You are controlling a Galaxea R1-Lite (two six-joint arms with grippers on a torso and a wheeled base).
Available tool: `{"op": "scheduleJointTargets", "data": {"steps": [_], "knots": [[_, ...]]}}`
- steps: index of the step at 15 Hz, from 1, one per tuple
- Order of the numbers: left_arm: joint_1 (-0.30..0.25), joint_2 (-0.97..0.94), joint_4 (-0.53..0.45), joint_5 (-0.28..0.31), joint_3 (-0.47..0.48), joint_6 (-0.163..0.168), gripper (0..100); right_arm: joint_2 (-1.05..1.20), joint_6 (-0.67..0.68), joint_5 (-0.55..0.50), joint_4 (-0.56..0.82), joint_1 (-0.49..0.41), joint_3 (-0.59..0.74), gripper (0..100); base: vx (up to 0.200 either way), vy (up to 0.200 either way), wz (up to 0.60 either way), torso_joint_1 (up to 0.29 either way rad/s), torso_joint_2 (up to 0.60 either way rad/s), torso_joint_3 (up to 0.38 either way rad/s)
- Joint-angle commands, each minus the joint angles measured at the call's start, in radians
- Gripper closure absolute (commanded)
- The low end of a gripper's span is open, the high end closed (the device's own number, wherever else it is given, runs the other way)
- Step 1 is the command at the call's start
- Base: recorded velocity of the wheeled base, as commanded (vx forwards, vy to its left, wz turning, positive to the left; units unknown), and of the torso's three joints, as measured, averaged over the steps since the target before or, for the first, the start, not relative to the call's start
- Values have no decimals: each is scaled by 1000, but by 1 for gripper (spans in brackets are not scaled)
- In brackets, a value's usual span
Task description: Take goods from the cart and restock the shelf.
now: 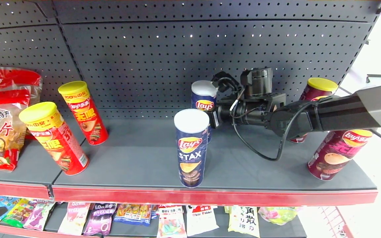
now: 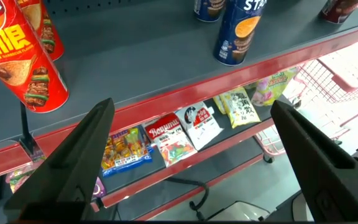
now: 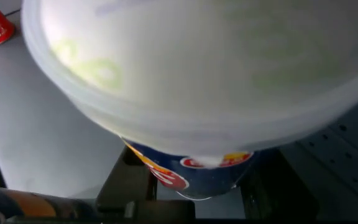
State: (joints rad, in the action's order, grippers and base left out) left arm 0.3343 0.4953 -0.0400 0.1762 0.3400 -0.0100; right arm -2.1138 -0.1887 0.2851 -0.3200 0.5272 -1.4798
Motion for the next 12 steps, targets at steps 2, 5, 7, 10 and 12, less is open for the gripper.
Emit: {"op": "scheduleJointTargets", "data": {"steps": [2, 5, 7, 10, 12], "knots": [[0, 3, 0, 0, -3, -1, 0, -14, 0, -1, -1, 0, -24, 100, 0, 0, 0, 0, 0, 0], [0, 3, 0, 2, -10, -1, 0, -37, 3, -6, 1, 0, -66, 100, 0, 0, 0, 0, 0, 0], [0, 3, 0, 2, -12, -1, 0, -41, 3, -6, 1, 2, -62, 100, 0, 0, 0, 0, 0, 0], [0, 3, 0, 2, -15, -2, 0, -41, 3, -6, -1, 2, -54, 100, 0, 0, 0, 0, 0, 0], [0, 3, 0, 2, -16, -2, 0, -38, 3, -6, -1, 2, -51, 0, 0, 0, 0, 0, 0, 0]]}}
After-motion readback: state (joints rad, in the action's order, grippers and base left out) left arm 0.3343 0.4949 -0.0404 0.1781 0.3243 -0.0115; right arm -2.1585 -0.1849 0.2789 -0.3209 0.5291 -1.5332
